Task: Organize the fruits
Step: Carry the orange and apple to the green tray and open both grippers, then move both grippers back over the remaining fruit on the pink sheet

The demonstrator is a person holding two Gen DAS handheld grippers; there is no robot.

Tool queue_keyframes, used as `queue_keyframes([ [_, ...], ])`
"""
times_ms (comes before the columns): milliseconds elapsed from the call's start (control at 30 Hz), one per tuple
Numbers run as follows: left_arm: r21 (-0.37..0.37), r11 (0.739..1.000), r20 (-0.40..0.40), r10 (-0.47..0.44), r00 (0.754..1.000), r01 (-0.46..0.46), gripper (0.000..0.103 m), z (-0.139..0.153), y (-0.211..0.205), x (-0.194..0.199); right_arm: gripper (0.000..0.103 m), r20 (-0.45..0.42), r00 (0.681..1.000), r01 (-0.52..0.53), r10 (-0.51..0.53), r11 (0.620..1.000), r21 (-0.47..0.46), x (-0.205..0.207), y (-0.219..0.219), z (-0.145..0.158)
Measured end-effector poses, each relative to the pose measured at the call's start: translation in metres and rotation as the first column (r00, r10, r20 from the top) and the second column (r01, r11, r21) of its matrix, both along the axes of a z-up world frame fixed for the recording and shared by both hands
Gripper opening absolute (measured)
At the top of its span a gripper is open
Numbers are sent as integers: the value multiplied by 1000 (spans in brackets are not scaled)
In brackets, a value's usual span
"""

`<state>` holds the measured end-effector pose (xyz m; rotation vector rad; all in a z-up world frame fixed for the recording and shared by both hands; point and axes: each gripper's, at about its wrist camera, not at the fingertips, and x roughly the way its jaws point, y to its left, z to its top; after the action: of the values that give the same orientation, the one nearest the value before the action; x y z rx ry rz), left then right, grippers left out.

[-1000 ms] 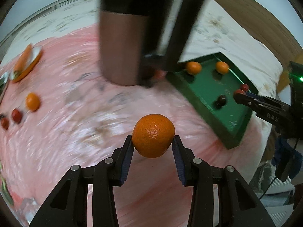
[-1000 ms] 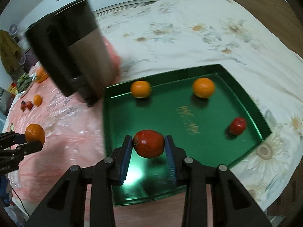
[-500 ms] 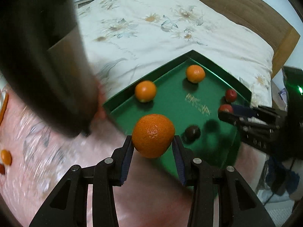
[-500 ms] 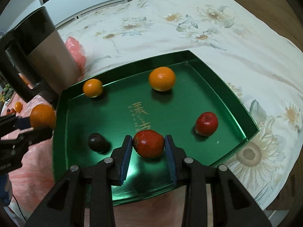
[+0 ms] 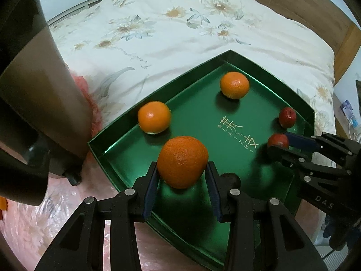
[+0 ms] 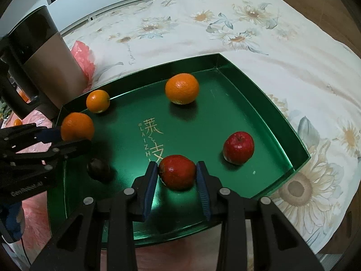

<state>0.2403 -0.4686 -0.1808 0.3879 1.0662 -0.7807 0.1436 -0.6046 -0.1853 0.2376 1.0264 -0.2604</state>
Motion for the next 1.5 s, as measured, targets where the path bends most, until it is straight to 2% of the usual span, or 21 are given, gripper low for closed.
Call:
queue_keyframes([
  [233,14,1000,-14,6,1000,-6,36,-9,-3,1,60,2,1000,3,-3,1000,6,-1,-1,0],
  [800,29,999,-10,17,1000,-17,37,-8,-1,-3,61,0,1000,17,-17,1000,6,-4,0,0],
  [867,32,999,-11,21,1000,-21,37,-7,0,-3,69,2,1000,15,-15,1000,9,-4,0,0],
  [967,25,999,7,25,1000,-25,42,-2,2,-4,74,2,1000,8,-8,1000,0,-5,3,1],
  [1500,5,1000,27,-6,1000,6,48,27,16,-25,77,18,1000,16,-16,1000,-15,-15,18,18],
])
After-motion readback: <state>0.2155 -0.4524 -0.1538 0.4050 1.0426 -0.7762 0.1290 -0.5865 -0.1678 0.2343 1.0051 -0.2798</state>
